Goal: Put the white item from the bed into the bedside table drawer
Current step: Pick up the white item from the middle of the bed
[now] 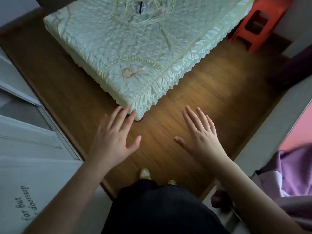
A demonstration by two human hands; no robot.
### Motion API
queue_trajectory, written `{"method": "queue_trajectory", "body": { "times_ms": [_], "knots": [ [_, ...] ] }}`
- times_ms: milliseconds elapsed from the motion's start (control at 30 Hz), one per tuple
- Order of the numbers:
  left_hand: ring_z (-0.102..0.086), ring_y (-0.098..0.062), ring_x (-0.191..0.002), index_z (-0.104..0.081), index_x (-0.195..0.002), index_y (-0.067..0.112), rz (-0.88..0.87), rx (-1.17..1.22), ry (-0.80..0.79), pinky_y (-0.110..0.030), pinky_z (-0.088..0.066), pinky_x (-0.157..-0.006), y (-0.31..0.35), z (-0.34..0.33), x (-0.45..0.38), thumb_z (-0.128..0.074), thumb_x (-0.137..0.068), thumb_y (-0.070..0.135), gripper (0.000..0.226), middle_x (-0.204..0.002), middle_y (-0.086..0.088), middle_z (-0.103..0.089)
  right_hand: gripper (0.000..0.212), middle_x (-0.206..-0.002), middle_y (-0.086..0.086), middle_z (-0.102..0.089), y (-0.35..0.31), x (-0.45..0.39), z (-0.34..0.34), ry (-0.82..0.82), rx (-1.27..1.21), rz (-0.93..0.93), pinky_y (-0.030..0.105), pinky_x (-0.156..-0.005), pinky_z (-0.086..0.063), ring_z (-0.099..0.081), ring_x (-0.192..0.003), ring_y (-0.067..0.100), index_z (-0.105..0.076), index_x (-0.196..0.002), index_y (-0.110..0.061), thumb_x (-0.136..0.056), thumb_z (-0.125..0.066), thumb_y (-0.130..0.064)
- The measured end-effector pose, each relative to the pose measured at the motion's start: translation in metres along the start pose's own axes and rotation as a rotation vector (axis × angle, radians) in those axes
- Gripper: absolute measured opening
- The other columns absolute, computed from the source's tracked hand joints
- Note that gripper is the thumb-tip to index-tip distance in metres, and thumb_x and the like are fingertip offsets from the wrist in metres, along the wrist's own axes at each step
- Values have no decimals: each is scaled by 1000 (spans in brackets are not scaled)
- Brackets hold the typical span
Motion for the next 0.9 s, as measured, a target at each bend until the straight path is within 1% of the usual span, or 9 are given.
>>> {"method": "queue_trajectory", "body": {
  "times_ms": [100,167,233,300,400,533,600,733,900],
  "knots": [
    [-18,-24,-148,-24,-152,19,37,12,-41,-57,-28,-112,-25,-4,-23,-32,-91,60,74,-161,-4,-22,85,-160,-12,7,3,-22,1,-7,35,-43,38,-117,9,15,-148,14,-5,-155,-26,-88,-24,-74],
    [-17,-24,-148,-23,-153,19,16,4,-47,-57,-27,-113,-41,-13,-42,-32,-91,60,74,-161,-4,-21,85,-159,-14,11,7,-39,-4,-23,59,-66,36,-116,13,19,-147,13,-3,-155,-26,-88,-26,-72],
    [-16,-24,-148,-24,-153,19,-27,12,-54,-57,-27,-113,-50,-14,-68,-33,-90,59,74,-161,-5,-21,84,-158,-15,14,11,-60,0,-22,65,-94,34,-115,16,22,-146,12,0,-155,-27,-89,-23,-72],
    [-19,-24,-148,-27,-152,18,-63,21,-51,-56,-29,-112,-58,-12,-93,-34,-90,58,74,-160,-6,-24,82,-158,-16,14,14,-79,6,-13,52,-123,34,-115,16,22,-146,11,0,-155,-28,-89,-21,-73],
    [-21,-25,-147,-30,-150,16,-135,34,-52,-57,-31,-110,-58,-7,-132,-35,-90,56,73,-160,-6,-26,80,-158,-17,14,19,-97,13,9,40,-151,33,-115,15,23,-146,10,-1,-155,-29,-91,-23,-72],
    [-22,-25,-147,-31,-150,17,-228,30,-35,-58,-30,-112,-43,-5,-185,-37,-89,56,72,-159,-6,-27,78,-159,-14,11,39,-118,26,44,66,-174,38,-118,9,18,-148,13,-4,-155,-27,-92,-25,-70],
    [-22,-24,-147,-30,-150,18,-241,36,-46,-57,-27,-113,-32,-7,-212,-36,-89,56,72,-159,-4,-26,78,-160,-13,8,52,-134,35,66,54,-196,38,-119,6,15,-148,14,-6,-155,-26,-93,-24,-69],
    [-21,-24,-147,-28,-151,20,-220,38,-61,-58,-27,-112,-10,-17,-275,-35,-88,57,73,-160,-3,-25,79,-162,-7,-4,88,-178,51,92,18,-196,38,-120,1,5,-150,17,-16,-154,-22,-91,-21,-69],
    [-21,-25,-147,-28,-151,21,-198,38,-104,-59,-27,-112,31,-27,-365,-30,-88,58,73,-160,-3,-24,77,-163,-4,-6,160,-233,72,91,-1,-171,39,-121,-2,2,-150,19,-15,-155,-21,-92,-28,-64]
  ]
}}
Point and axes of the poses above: each hand's wrist, its own x-axis away from the middle knuckle, its own z-axis out of the back of the hand, y = z × x, the point moved 8 cm from there along -x, towards the middle knuckle
